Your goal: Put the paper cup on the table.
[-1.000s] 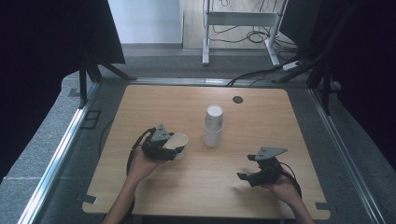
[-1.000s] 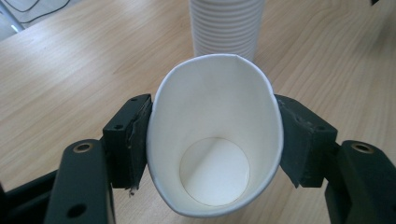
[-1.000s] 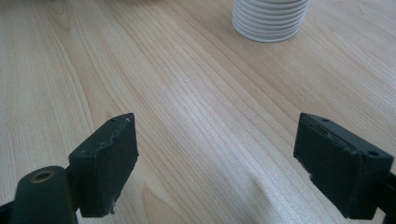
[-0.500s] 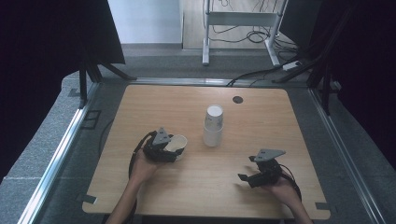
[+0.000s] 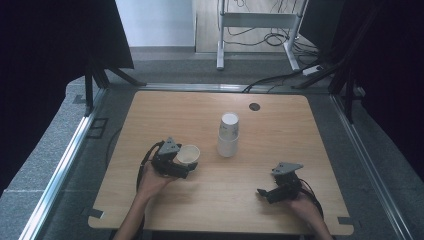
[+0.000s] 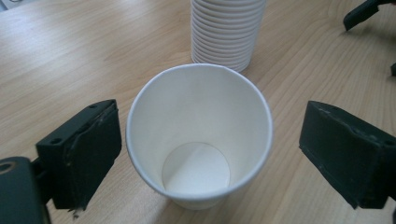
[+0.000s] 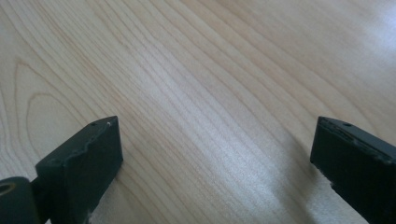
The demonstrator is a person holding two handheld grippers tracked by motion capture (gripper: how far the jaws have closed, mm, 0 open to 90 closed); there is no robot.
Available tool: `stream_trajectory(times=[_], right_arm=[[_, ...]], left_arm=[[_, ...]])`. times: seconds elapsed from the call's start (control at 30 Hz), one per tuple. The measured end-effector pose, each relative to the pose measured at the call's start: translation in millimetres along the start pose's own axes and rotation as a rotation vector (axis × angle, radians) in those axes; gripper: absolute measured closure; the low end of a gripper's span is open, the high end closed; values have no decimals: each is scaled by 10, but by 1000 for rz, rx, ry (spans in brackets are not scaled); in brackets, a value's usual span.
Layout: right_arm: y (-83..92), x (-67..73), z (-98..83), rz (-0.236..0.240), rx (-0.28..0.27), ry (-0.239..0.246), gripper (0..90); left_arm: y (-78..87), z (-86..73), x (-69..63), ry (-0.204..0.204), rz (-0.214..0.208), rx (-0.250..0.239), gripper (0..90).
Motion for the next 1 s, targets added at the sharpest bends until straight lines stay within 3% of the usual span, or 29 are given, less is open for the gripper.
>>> stream_trajectory(times=[0.2, 0.47, 0.77, 1.0], right_arm=[[-15, -13, -20, 8, -19, -22, 0], [-17, -12, -20, 7, -17, -23, 0], [-16, -11, -20, 2, -18, -26, 0], [-15, -8, -21, 4, -19, -27, 0]], left_arm=[[138, -58, -38, 20, 4, -1, 13], [217, -315, -65, 44, 33, 40, 0], [135, -633, -156, 72, 34, 105, 0], [36, -812, -170, 65, 63, 195, 0]])
Point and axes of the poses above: each handheld gripper's, and its own axes: y roughly backward along the jaws, z roughly out of its top, x roughly to its left, the point moved 8 cm from there along -y, roughly forward along the jaws, and after that the axes turned 1 degree about x, right-handed, at the moved point
